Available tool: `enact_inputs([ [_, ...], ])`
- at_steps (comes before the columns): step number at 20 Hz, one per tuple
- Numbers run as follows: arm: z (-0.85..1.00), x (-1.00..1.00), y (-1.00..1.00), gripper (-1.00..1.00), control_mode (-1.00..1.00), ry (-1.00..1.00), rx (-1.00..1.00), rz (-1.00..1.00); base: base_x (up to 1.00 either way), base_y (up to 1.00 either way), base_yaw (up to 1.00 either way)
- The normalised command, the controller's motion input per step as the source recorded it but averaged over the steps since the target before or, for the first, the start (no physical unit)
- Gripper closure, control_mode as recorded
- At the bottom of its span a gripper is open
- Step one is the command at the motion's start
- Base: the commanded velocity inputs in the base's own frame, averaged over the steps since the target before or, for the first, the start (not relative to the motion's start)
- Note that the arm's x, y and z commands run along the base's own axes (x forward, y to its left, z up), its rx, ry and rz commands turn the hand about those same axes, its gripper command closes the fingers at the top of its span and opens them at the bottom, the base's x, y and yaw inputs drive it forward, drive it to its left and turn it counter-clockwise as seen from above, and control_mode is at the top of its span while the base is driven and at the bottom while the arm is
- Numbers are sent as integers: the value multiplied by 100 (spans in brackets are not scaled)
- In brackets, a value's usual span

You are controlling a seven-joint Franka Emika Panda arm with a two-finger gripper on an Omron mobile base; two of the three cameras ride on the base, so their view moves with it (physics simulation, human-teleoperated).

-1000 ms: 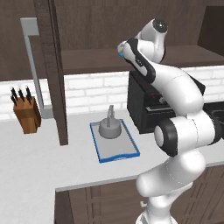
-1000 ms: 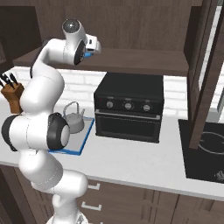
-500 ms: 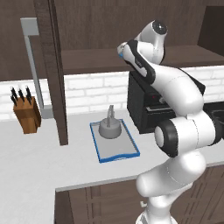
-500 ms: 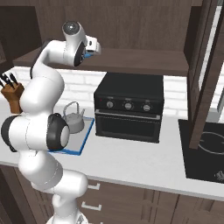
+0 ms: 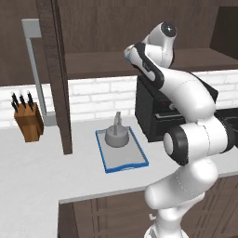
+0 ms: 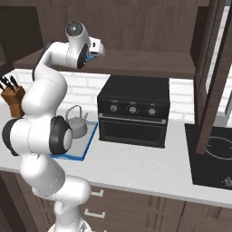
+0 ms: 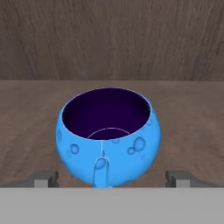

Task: Pick the kettle from the counter and place it on the tray. Then pick the mug from the cabinet and place it on the tray. Then close the cabinet doors.

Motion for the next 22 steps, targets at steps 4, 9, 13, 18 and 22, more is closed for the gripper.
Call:
enact_inputs([
  [4, 0, 0, 0, 100, -100, -4, 0, 0, 0, 0, 0],
  [9, -1, 0, 0, 100, -100, -5, 0, -2, 0, 0, 0],
  [13, -14, 6, 0, 100, -100, -1, 0, 0, 0, 0, 0],
  [18, -9, -7, 0, 100, -100, -1, 1, 0, 0, 0, 0],
  [22, 3, -61, 0, 100, -100, 0, 8, 0, 0, 0, 0],
])
